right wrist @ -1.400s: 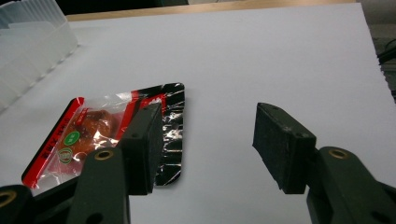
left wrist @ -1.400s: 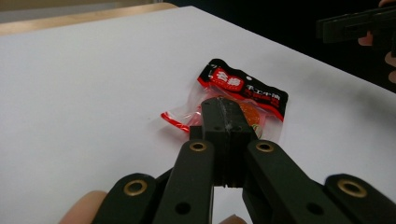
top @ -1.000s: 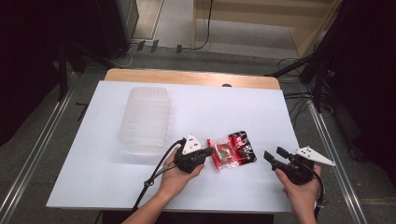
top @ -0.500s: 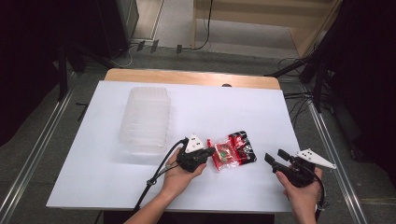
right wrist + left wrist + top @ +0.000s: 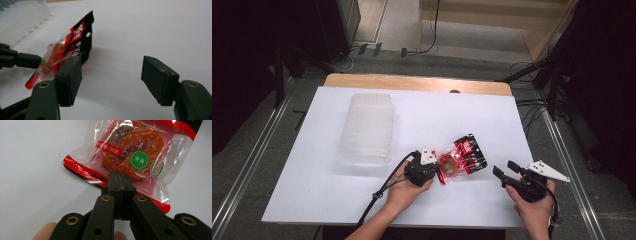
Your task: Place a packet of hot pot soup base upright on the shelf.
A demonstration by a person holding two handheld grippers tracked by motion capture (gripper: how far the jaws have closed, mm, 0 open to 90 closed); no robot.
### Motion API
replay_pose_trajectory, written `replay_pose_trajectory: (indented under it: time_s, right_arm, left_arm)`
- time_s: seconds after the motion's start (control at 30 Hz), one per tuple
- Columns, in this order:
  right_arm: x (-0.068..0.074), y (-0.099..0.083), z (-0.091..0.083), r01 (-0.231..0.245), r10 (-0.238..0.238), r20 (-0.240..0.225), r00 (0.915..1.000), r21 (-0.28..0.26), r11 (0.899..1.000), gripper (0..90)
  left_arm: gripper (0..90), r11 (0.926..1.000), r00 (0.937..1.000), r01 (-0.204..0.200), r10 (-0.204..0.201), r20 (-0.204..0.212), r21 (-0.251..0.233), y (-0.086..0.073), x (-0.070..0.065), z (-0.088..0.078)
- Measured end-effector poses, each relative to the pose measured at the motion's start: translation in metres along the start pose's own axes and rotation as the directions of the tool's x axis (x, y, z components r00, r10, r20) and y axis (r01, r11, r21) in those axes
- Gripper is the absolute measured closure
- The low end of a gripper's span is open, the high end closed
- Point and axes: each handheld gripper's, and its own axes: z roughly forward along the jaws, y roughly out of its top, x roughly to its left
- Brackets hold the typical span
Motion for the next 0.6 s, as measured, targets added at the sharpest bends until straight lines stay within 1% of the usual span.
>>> replay_pose_trajectory:
  time_s: [0.1,0.23,0.33,0.4,0.47,0.5,0.6]
  right_arm:
    - [0.004,0.002,0.001,0.0,0.0,-0.028,0.9996,-0.004,1.0,32.6]
    - [0.009,0.005,0.005,-0.018,0.018,-0.068,0.9975,0.002,1.0,34.0]
    - [0.011,0.008,0.011,-0.043,0.044,-0.099,0.9941,0.01,0.999,35.9]
    - [0.012,0.01,0.016,-0.06,0.062,-0.105,0.9926,0.02,0.998,37.1]
    - [0.012,0.012,0.023,-0.083,0.087,-0.125,0.9884,0.032,0.996,37.1]
    - [0.012,0.012,0.026,-0.101,0.106,-0.139,0.9847,0.043,0.994,37.6]
    - [0.011,0.012,0.038,-0.136,0.144,-0.161,0.9764,0.06,0.989,39.3]
  left_arm:
    - [90.0,1.0,1.0,0.002,-0.002,-0.001,-0.001,0.0,0.0,0.0]
    - [90.0,1.0,1.0,0.009,-0.009,0.005,0.0,0.0,0.001,0.0]
    - [90.0,0.9999,0.9999,0.015,-0.015,0.008,-0.001,0.0,0.001,0.0]
    - [90.0,0.9999,0.9998,0.016,-0.016,0.013,-0.002,0.0,0.002,0.0]
    - [90.0,0.9999,0.9998,0.016,-0.016,0.013,-0.001,0.0,0.002,0.0]
    - [90.0,0.9999,0.9998,0.015,-0.015,0.01,-0.001,0.0,0.001,0.0]
    - [90.0,0.9999,0.9999,0.013,-0.013,0.008,-0.002,0.0,0.001,0.0]
